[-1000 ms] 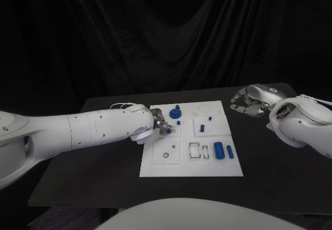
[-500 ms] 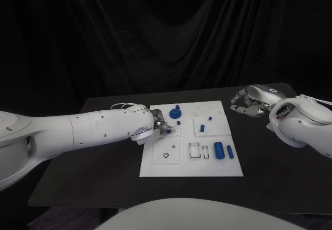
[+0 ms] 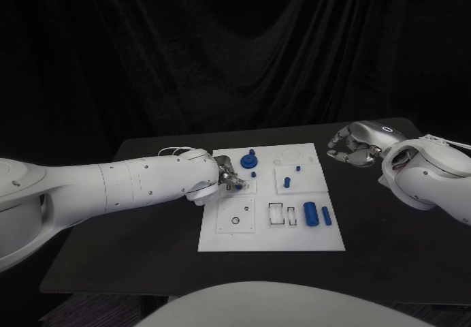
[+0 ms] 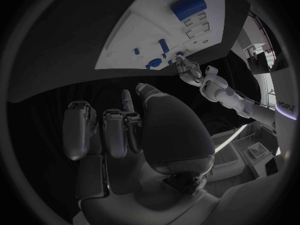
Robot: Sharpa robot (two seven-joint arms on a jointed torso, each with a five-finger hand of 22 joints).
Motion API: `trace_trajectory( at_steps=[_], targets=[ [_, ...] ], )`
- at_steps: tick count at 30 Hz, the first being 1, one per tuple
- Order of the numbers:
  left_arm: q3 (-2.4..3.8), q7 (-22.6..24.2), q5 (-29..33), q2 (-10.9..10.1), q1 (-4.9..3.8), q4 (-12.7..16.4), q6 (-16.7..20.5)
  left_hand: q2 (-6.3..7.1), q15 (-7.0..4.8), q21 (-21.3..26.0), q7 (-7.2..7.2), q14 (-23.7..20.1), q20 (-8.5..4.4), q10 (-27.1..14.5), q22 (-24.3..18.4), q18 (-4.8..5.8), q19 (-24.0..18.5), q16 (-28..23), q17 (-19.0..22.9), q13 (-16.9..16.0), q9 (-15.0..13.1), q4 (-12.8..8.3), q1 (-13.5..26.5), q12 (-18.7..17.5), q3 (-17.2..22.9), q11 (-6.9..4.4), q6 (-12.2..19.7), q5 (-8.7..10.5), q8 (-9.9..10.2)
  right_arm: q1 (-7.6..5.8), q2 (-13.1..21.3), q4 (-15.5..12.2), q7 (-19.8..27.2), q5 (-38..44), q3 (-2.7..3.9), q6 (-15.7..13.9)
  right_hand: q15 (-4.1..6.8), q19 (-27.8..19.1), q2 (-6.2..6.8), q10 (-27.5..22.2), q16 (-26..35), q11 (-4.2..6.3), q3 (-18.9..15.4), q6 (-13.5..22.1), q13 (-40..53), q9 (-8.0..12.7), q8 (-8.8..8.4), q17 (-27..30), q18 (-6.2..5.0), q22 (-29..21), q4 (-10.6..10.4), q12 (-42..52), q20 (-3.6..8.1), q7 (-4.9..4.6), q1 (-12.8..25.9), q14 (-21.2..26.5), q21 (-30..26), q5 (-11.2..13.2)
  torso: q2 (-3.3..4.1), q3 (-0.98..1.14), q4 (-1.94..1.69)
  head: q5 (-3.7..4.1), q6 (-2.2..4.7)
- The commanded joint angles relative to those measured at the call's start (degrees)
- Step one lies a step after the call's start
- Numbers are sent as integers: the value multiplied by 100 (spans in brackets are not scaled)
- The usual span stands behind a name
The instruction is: Assemble the parts on the task board
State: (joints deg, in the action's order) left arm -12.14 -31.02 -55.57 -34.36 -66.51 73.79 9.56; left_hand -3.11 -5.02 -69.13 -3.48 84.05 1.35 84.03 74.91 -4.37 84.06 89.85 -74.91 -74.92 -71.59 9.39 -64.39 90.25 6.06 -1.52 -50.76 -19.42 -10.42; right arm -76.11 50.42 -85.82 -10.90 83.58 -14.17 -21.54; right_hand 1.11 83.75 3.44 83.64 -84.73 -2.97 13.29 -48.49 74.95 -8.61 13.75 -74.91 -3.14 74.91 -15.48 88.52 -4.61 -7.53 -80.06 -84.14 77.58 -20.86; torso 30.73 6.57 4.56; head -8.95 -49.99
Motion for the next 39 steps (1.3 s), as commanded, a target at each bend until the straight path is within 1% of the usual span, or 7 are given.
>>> trace_trajectory(
  at_steps=[1,8,13,21,28,33,39],
  targets=[
    [4,119,9,15,19,-4,-93,8,38,17,18,595,24,597,940,11,91,15,-1509,-1508,17,-8,-70,-25,46,31,35,-46,28,7,0,0,-125,-9,4,66,36,162,-11,328,20,19,39,-25,1141,6,-1,-407,20,1120,3,-33,1,-7,-22,-357,-24,-36,-1,3,-5,-5,-1],
    [4,140,9,-6,33,5,-91,97,36,18,25,595,22,597,941,10,87,15,-1509,-1508,83,-114,-95,-25,389,26,1,-408,77,8,7,-3,-149,-11,4,101,36,159,-11,326,25,19,44,-26,1139,6,-1,-397,18,1118,8,-34,1,-7,-30,-354,-33,-39,-1,0,0,-10,-1],
    [4,257,10,-40,36,36,4,231,23,9,39,595,12,597,943,11,88,15,-1509,-1508,101,-283,-129,-25,823,12,-28,-762,88,8,14,-8,-170,-11,4,120,35,149,-13,319,35,19,54,-26,1131,7,-1,-379,12,1110,20,-38,1,-8,-48,-349,-57,-44,3,-2,-1,-9,-1],
    [5,617,10,-114,37,92,285,384,12,-14,57,595,0,597,949,16,93,15,-1509,-1508,44,-461,-49,-25,1314,-5,-78,-880,30,8,23,5,-195,-13,4,144,35,142,-13,311,44,18,63,-18,1122,10,-6,-364,9,1105,30,-43,0,-10,-63,-345,-73,-48,0,-4,-2,1,-1],
    [6,968,10,-199,5,161,405,411,8,-26,64,595,-2,597,953,18,96,15,-1509,-1508,14,-496,-26,-25,1420,-9,-91,-908,-1,9,28,12,-212,-26,4,164,34,127,-15,297,62,15,68,-14,1107,11,-8,-331,0,1093,35,-51,0,-13,-71,-337,-113,-49,-5,-5,12,17,-1],
    [6,1077,10,-182,-104,122,-57,411,7,-110,67,595,-3,597,976,35,113,15,-1509,-1508,-16,-513,-29,-25,1491,-12,-94,-882,-28,9,20,29,-212,-29,4,162,33,123,-16,294,68,14,70,-15,1104,11,-7,-320,-2,1090,36,-53,0,-14,-72,-334,-121,-49,-5,1,6,-2,-1],
    [8,797,10,-65,-274,-46,-853,443,-5,-255,89,595,-12,597,1016,61,150,15,-1509,-1508,-57,-603,-99,-25,1607,-28,-121,-876,-72,9,1,61,-215,-42,4,177,31,121,-21,296,74,12,74,-21,1106,10,-4,-309,-2,1090,36,-52,-1,-16,-75,-331,-124,-48,8,-6,15,-1,-1]
  ],
)
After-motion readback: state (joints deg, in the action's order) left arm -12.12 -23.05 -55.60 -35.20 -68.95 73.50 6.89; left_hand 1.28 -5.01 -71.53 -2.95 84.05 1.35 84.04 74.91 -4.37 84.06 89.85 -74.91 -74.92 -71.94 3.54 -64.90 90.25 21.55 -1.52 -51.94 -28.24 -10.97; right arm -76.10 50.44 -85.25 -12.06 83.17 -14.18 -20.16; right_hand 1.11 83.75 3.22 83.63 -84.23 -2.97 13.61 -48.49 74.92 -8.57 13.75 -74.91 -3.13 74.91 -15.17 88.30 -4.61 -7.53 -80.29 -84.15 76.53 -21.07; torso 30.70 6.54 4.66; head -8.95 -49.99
